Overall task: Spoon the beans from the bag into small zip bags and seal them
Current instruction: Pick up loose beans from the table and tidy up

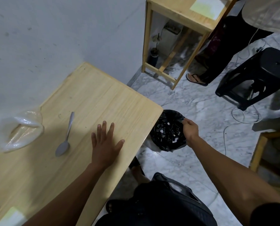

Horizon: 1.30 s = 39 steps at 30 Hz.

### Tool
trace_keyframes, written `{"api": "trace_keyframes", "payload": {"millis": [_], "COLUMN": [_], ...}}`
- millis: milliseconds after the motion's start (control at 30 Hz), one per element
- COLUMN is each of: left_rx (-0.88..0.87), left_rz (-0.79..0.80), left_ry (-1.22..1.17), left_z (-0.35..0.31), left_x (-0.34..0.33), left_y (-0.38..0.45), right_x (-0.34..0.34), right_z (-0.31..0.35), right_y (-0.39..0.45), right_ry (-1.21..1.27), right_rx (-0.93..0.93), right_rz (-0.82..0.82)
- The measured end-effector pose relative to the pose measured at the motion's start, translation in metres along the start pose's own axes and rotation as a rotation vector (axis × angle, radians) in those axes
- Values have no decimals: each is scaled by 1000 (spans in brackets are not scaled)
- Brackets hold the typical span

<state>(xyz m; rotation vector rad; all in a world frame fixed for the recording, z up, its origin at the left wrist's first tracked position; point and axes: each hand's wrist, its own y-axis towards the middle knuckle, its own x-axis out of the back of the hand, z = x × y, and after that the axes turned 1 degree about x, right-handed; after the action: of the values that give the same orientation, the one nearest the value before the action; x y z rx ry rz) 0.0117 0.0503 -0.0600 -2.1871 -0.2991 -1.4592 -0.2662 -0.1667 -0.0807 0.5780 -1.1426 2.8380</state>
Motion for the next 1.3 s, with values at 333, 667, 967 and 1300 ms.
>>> {"api": "trace_keyframes", "payload": {"millis": [333,667,967,1300], "left_rx": [-34,-1,445,570], "left_rz": [5,-59,-69,-47], "left_ry": [-38,-119,-120,-240], "left_z": [7,46,74,77], "left_x": [8,7,11,17], "left_y": [-9,-64,-123,-136], "right_x": [-43,-154,-298,-408], "right_z": [51,82,82,82], "right_y": [-70,-145,-231,-273], "right_ry": [-104,-313,-549,-744], "right_rx": [426,996,953,920], "right_rz": [43,365,855,835]}}
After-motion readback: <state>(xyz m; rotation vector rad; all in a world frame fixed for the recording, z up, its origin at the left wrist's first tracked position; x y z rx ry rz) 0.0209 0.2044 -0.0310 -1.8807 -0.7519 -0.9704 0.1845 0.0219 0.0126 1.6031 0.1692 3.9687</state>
